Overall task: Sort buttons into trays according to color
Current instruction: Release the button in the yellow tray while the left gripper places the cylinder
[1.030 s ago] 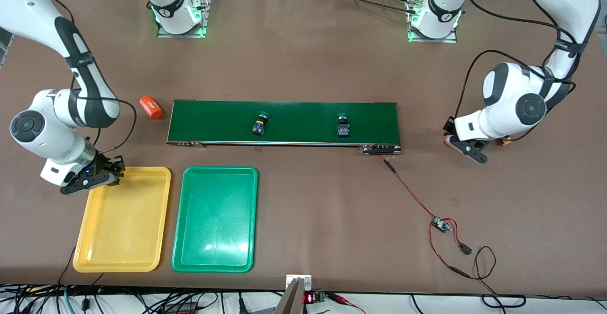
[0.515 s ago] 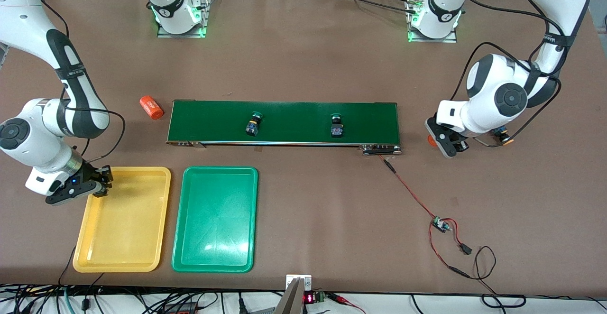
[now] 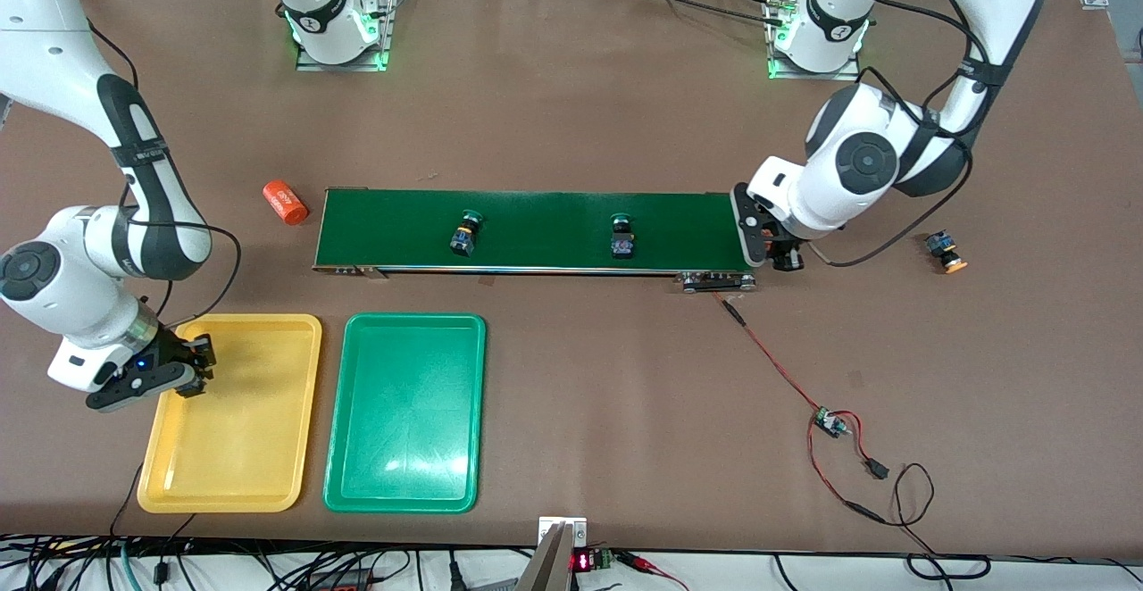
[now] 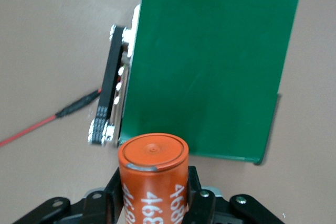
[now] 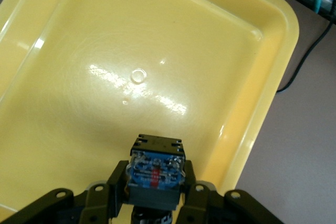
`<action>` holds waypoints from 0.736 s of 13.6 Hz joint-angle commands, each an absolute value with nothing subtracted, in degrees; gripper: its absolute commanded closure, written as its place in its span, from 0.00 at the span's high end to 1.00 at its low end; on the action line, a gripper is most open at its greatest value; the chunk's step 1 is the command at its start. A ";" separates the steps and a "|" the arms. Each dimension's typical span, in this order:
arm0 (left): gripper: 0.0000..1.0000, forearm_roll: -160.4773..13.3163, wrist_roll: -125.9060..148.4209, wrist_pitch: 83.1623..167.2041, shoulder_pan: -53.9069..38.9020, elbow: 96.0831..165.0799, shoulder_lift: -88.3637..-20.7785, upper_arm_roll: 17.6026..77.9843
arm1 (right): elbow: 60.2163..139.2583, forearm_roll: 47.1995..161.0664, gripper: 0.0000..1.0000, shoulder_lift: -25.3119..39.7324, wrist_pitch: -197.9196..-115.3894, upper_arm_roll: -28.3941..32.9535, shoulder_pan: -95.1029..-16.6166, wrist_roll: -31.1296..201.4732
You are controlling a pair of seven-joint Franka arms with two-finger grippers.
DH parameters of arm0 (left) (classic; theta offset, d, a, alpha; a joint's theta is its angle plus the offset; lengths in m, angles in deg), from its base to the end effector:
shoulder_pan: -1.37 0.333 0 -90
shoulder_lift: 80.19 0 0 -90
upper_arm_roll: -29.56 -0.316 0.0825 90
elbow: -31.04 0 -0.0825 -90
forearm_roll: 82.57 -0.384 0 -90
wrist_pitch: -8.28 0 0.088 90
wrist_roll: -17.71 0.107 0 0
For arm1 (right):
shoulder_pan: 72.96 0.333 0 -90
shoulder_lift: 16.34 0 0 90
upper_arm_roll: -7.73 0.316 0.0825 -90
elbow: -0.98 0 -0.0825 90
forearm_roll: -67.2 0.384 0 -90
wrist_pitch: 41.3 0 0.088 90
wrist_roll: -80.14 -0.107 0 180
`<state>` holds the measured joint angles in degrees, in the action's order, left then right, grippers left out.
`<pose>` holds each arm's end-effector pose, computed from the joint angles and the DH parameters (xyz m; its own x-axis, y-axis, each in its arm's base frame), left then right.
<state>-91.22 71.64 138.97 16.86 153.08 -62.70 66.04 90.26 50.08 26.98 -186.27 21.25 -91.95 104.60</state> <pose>0.5255 -0.1938 0.2840 0.1731 -0.9848 0.0112 -0.9790 -0.1708 0.1108 0.7194 -0.0951 0.2331 0.8666 0.4616 0.1894 0.4376 -0.8856 0.1557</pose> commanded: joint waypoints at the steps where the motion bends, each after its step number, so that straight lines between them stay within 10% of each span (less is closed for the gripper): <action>1: 0.00 -91.89 77.80 138.54 17.28 153.39 -63.05 68.66 | 86.50 49.27 0.17 30.76 -186.66 21.62 -92.03 106.33; 5: 0.00 -91.80 78.44 138.80 15.70 153.56 -61.92 69.37 | 86.85 49.80 1.00 31.56 -188.60 21.62 -92.12 105.37; 10: 0.00 -91.89 77.48 138.80 13.95 154.00 -61.03 69.37 | 86.85 50.41 1.00 28.85 -181.95 22.06 -89.84 98.19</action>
